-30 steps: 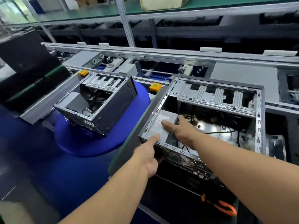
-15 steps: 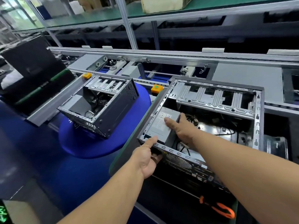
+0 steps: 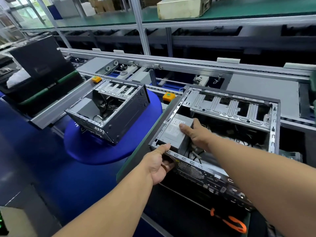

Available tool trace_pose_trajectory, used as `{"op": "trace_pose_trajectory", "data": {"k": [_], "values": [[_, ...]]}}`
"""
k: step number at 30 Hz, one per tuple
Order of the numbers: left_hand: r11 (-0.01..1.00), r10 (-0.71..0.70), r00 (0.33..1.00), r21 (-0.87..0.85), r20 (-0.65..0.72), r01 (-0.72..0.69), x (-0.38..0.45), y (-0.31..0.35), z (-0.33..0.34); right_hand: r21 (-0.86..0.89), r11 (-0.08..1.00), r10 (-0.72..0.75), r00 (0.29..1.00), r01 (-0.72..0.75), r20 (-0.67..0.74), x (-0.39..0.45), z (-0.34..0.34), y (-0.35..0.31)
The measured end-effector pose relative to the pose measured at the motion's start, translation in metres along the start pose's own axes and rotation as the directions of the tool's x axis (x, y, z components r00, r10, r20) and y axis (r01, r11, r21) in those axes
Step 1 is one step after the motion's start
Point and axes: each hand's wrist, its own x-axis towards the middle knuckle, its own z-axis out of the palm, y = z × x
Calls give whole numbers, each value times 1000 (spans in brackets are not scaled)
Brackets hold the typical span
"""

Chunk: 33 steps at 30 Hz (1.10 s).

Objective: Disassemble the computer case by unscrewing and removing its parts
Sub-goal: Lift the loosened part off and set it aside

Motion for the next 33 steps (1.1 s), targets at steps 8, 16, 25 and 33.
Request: {"op": "trace_pose_trajectory", "data": {"k": [8,16,25,33], "values": [[1000,-25,999,17,29,25,3,0,-3,43,999,9,1000,-9,4,1,-2,4],[999,-32,999,0,38,32,0,3,2,-32,998,-51,998,50,-39,-8,-4,-2],[999,-9,998,51,-70,12,10,-2,4,-811,560,-279,960,172,11,-23,16,-52],[997,-22,994,76,-104,30,7,0,8,-806,578,-170,985,130,37,-8,17,-59]]}}
